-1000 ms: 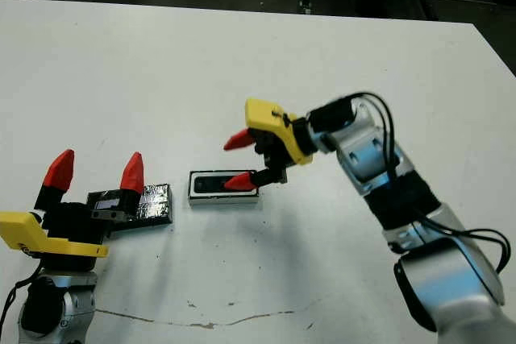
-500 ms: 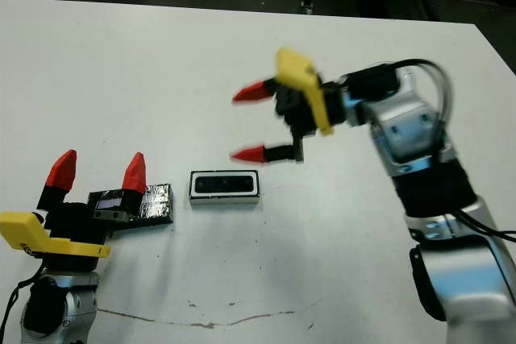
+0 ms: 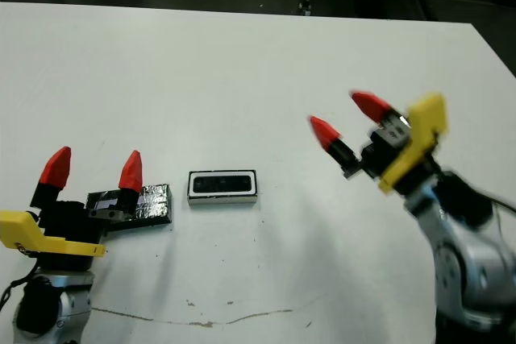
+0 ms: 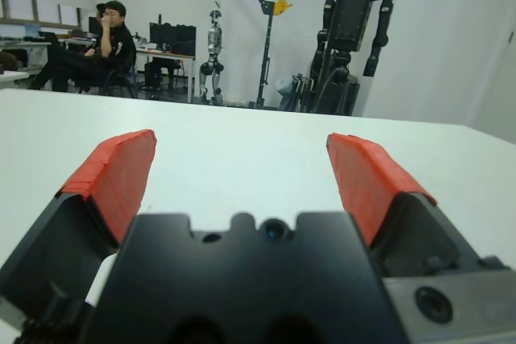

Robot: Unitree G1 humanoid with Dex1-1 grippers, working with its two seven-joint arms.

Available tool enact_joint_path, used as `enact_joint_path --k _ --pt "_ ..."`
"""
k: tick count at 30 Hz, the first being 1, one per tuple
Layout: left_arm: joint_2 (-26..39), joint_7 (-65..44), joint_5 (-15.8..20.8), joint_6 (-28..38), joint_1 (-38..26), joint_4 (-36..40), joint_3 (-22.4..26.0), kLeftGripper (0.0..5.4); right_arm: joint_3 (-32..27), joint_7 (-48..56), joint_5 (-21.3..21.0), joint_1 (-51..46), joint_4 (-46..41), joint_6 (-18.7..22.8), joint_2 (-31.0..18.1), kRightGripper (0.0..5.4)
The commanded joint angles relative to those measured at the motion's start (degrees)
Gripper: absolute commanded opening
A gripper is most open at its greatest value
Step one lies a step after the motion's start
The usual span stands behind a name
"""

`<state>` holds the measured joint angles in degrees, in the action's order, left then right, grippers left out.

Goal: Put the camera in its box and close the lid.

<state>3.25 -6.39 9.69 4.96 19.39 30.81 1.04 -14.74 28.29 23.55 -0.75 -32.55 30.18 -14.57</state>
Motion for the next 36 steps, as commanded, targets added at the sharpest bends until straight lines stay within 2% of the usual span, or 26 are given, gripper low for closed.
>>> enact_joint_path --k 1,4,8,17,20,23,26,30,36 --pt "3.4 -1.8 -0.6 -2.4 -1.0 1.2 1.1 5.4 1.1 -4.3 -1.1 -7.0 -2.2 -2.6 3.2 3.37" --pt "6.1 -3.8 -0.2 -2.7 -2.5 1.5 2.4 5.4 3.2 -6.5 -0.1 -11.4 -3.0 -3.6 6.1 2.88" --pt "10.5 -7.2 0.8 -4.4 -4.5 2.4 4.6 5.4 4.7 -7.5 0.3 -14.3 -4.2 -6.2 7.5 2.26" --pt "21.9 -16.7 8.5 -11.6 -11.5 3.8 10.4 5.4 5.0 -9.2 2.2 -15.7 -3.7 -10.3 8.5 0.77" --pt "29.9 -24.8 13.0 -15.4 -15.2 2.4 12.5 5.4 5.7 -9.7 1.9 -16.0 -3.2 -11.3 8.5 0.3" --pt "39.0 -34.0 15.0 -18.5 -19.2 -0.4 13.1 5.4 6.0 -10.1 1.7 -16.1 -2.8 -12.1 8.4 0.01" --pt "45.3 -43.1 16.5 -19.9 -24.2 -5.7 11.3 5.4 6.3 -10.5 1.3 -16.2 -2.5 -12.8 8.2 0.01" --pt "49.8 -54.2 16.9 -20.6 -31.4 -13.2 6.5 5.4 6.5 -11.1 1.6 -16.5 -2.4 -13.2 8.1 0.01" --pt "48.7 -70.2 18.1 -19.5 -40.7 -25.5 -1.1 5.4 6.9 -11.3 2.1 -17.0 -2.1 -13.6 8.0 0.01"
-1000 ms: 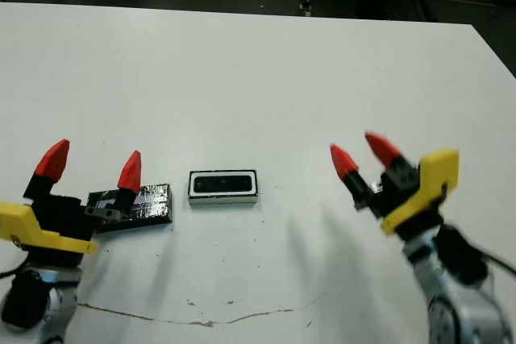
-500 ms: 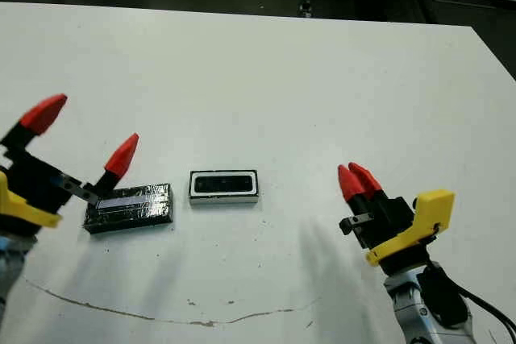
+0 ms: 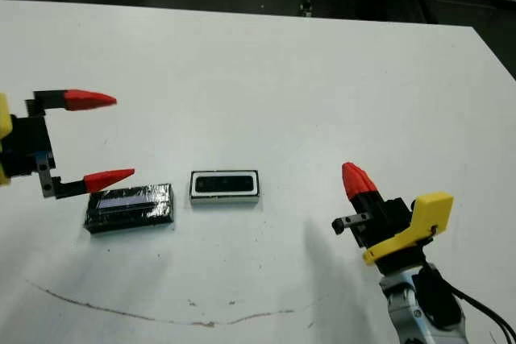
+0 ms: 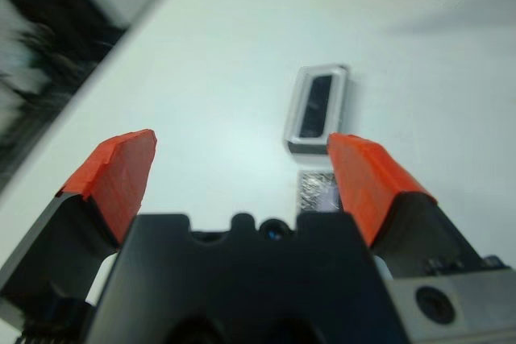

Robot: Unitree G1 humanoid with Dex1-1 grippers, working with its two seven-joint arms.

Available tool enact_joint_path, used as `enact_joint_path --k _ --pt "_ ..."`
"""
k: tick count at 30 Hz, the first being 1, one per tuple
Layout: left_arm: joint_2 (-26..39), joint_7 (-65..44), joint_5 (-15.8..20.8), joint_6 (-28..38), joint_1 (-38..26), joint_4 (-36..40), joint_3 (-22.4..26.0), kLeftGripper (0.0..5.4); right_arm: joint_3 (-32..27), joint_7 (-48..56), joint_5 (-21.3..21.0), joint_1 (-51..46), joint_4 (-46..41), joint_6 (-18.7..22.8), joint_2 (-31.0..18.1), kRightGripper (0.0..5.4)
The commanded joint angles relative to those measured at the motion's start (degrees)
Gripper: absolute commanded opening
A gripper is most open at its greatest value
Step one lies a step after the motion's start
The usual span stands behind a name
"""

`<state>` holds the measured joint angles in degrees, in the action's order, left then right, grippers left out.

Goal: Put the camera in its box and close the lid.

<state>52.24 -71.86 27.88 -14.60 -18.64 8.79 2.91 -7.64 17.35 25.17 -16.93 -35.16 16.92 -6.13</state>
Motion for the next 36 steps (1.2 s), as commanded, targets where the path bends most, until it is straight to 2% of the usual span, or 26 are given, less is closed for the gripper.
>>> enact_joint_path --k 1,5,9,13,15,28,36 --pt "-0.8 -6.4 -0.1 0.6 -3.3 -4.5 -3.7 5.4 -0.2 -0.4 0.4 -0.9 0.4 -0.3 -0.5 0.01" --pt "-2.9 -9.9 0.3 1.1 -3.7 -7.0 -5.4 5.4 0.2 -0.9 -0.1 -1.0 0.2 -0.1 -0.8 0.01" --pt "-4.2 -10.0 0.9 -3.5 -2.5 -7.8 -6.9 5.4 0.5 -1.3 0.0 -1.2 0.2 0.3 -0.8 0.01" --pt "-3.4 -8.5 0.7 -10.2 -0.9 -5.3 -9.0 5.4 1.0 -1.4 -0.2 -1.2 0.2 0.2 -1.1 0.01" --pt "-3.5 -8.0 0.8 -11.5 0.2 -4.2 -9.1 5.4 1.2 -1.1 -0.1 -1.2 0.4 -0.2 -1.2 0.01" --pt "-4.0 -1.3 -0.9 -11.8 5.0 0.6 -8.7 5.4 2.0 -0.7 -0.9 -1.6 0.8 -1.2 -1.3 0.01" --pt "-5.6 0.8 -3.9 -7.4 6.0 -0.1 -9.2 5.4 2.1 -0.1 -0.8 -1.9 0.9 -1.4 -1.5 0.01"
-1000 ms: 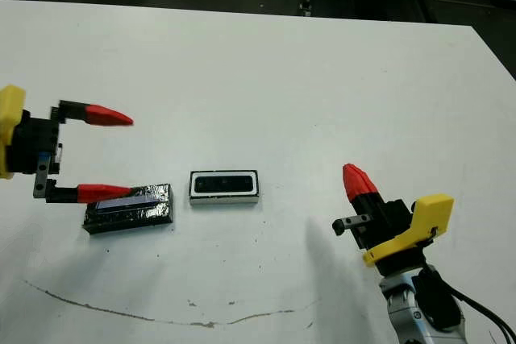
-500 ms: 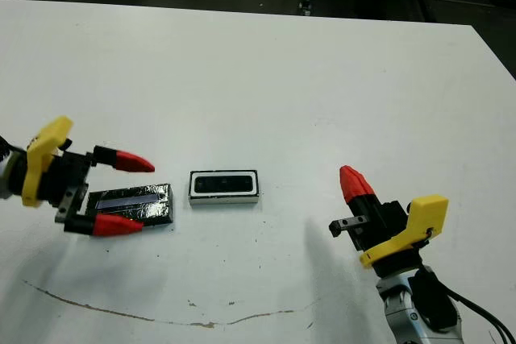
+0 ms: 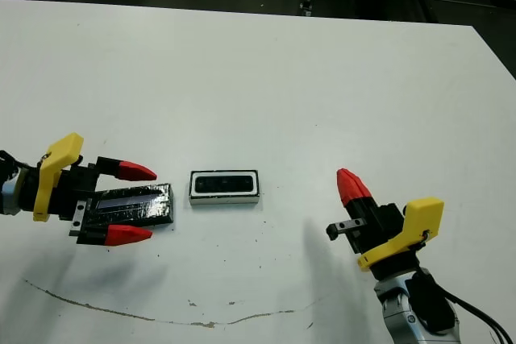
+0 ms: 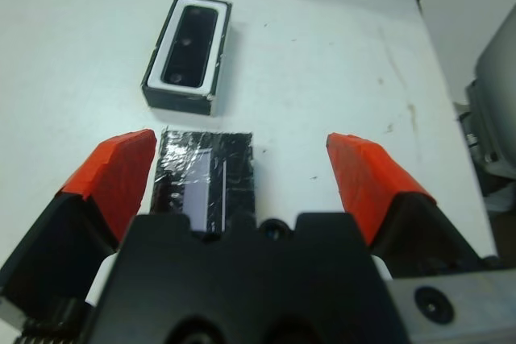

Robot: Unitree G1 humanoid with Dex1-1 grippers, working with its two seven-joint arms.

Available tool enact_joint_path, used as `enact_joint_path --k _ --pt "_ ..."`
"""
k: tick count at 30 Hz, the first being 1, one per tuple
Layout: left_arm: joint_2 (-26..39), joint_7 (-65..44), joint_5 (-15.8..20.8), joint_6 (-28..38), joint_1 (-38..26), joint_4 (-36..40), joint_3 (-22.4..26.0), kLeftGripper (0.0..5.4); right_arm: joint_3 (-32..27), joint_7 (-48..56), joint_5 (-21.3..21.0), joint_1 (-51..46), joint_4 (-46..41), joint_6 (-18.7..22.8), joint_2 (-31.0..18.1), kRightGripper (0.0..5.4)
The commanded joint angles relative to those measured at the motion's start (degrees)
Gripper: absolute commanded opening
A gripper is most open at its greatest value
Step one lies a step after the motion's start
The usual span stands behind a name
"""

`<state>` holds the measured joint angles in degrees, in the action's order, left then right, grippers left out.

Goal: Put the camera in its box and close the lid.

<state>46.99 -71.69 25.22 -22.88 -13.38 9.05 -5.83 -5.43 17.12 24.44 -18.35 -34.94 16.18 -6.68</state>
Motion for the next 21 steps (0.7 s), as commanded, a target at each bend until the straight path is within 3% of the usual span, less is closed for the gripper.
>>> enact_joint_path --k 1,13,21 --pt "-0.3 0.9 -1.6 0.9 0.8 -0.2 -0.5 5.4 -0.2 0.2 -0.1 -0.4 0.6 -0.5 -1.0 0.01" --pt "-0.2 0.8 -3.4 2.6 0.2 -1.4 -0.5 5.4 -0.1 0.6 0.2 -0.3 1.0 -1.0 -1.4 0.01" --pt "-0.1 0.7 -7.0 6.0 -0.3 -4.2 -2.1 5.4 0.0 0.0 0.5 -0.6 0.6 -0.1 -1.3 0.01"
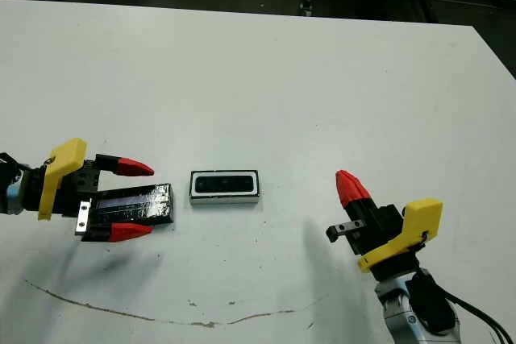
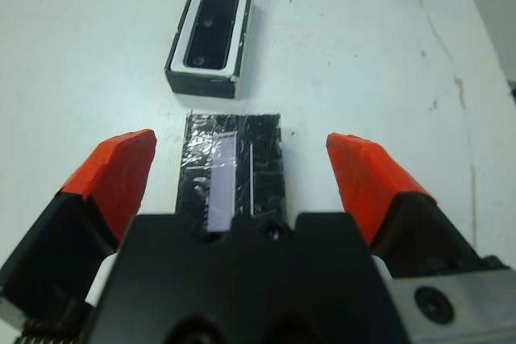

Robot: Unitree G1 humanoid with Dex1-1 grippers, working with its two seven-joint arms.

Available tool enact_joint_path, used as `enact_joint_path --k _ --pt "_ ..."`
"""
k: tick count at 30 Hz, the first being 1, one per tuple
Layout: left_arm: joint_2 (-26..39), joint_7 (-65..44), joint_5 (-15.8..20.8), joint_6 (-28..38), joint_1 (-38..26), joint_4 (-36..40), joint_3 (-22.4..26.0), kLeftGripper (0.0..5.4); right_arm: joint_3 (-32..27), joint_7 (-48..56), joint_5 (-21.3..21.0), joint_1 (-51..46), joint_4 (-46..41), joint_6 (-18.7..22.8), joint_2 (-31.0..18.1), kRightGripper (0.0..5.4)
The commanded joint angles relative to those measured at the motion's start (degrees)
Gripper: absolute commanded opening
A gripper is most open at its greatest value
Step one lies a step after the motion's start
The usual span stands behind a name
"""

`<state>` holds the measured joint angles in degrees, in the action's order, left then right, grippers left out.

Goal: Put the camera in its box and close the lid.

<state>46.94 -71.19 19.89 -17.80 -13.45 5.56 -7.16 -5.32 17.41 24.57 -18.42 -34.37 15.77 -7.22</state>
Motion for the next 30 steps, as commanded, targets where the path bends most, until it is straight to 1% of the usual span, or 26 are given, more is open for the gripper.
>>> enact_joint_path --k 1,10,14,21,26,30 --pt "0.0 0.4 -2.1 1.1 -0.3 -0.8 -0.9 5.4 -0.1 -0.2 0.4 -0.5 0.1 0.3 -0.7 0.01" --pt "1.0 2.2 -6.2 -0.6 -0.4 0.0 -2.2 5.4 0.2 -0.6 0.1 -0.8 -0.1 0.1 -0.7 0.01" --pt "0.9 2.3 -6.8 0.0 -0.1 -0.4 -2.2 5.4 0.2 -0.4 0.4 -0.8 0.0 0.0 -0.8 0.01" --pt "0.9 2.4 -9.1 1.7 -0.1 -1.6 -2.7 5.4 0.4 -0.5 0.3 -0.9 0.0 0.0 -0.8 0.01" --pt "1.1 2.4 -10.2 2.6 -0.1 -2.2 -2.9 5.4 0.5 0.0 0.0 -0.8 0.4 -0.8 -0.9 0.01" --pt "2.0 2.6 -12.2 4.7 0.0 -2.8 -3.2 5.4 0.6 -0.2 0.7 -0.9 0.2 -0.1 -0.8 0.01"
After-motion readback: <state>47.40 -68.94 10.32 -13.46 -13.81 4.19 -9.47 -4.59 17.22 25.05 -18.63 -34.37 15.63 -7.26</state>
